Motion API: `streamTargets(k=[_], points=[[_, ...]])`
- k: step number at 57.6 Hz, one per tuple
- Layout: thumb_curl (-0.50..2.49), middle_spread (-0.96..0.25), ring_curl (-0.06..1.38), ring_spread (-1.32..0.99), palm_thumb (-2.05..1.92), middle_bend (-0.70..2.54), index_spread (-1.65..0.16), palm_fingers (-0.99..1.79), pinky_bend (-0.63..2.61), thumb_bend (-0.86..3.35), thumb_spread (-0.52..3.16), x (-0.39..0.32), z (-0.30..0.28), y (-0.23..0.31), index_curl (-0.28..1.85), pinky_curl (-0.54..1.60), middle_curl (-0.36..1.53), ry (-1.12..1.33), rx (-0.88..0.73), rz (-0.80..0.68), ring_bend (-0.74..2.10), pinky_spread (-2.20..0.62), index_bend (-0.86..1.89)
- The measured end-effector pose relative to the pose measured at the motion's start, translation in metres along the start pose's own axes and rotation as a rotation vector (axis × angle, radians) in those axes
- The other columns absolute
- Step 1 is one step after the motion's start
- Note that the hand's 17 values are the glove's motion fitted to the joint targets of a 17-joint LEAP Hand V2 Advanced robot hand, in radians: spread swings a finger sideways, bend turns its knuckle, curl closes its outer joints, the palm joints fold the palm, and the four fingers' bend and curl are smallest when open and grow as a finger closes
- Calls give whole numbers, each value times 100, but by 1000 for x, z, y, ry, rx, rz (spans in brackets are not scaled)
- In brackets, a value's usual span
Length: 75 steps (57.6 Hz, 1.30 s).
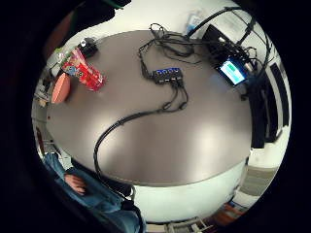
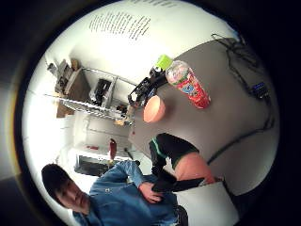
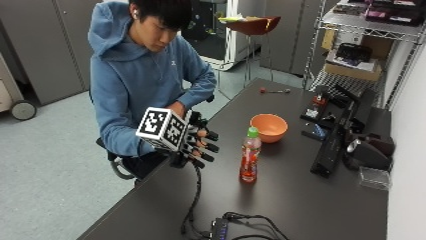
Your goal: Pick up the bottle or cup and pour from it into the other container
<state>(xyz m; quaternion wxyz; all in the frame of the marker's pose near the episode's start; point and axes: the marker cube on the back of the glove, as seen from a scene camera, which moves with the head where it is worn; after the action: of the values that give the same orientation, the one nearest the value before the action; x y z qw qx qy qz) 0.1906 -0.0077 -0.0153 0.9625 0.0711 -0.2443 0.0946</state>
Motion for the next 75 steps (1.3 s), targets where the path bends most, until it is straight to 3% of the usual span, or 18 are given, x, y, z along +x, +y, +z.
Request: streamTargets(k=[35, 54, 68, 75], points=[[36, 9, 32, 12, 45, 19, -33, 7, 64, -3, 90, 12, 78, -74, 16, 38, 29, -572, 1, -115, 56, 25, 10], [36, 8, 32, 10, 50, 19, -36, 9, 69, -3, 89, -8, 128, -100, 14, 38, 30, -707, -58, -98, 60, 24, 10], [36, 11, 32, 12, 55, 22, -34, 23, 70, -2, 88, -31, 154, -115, 13, 37, 32, -781, -21, -92, 66, 24, 9], [40, 7, 33, 5, 72, 33, -32, 52, 66, 3, 84, -44, 163, -120, 13, 35, 35, -770, 91, -84, 73, 19, 10]])
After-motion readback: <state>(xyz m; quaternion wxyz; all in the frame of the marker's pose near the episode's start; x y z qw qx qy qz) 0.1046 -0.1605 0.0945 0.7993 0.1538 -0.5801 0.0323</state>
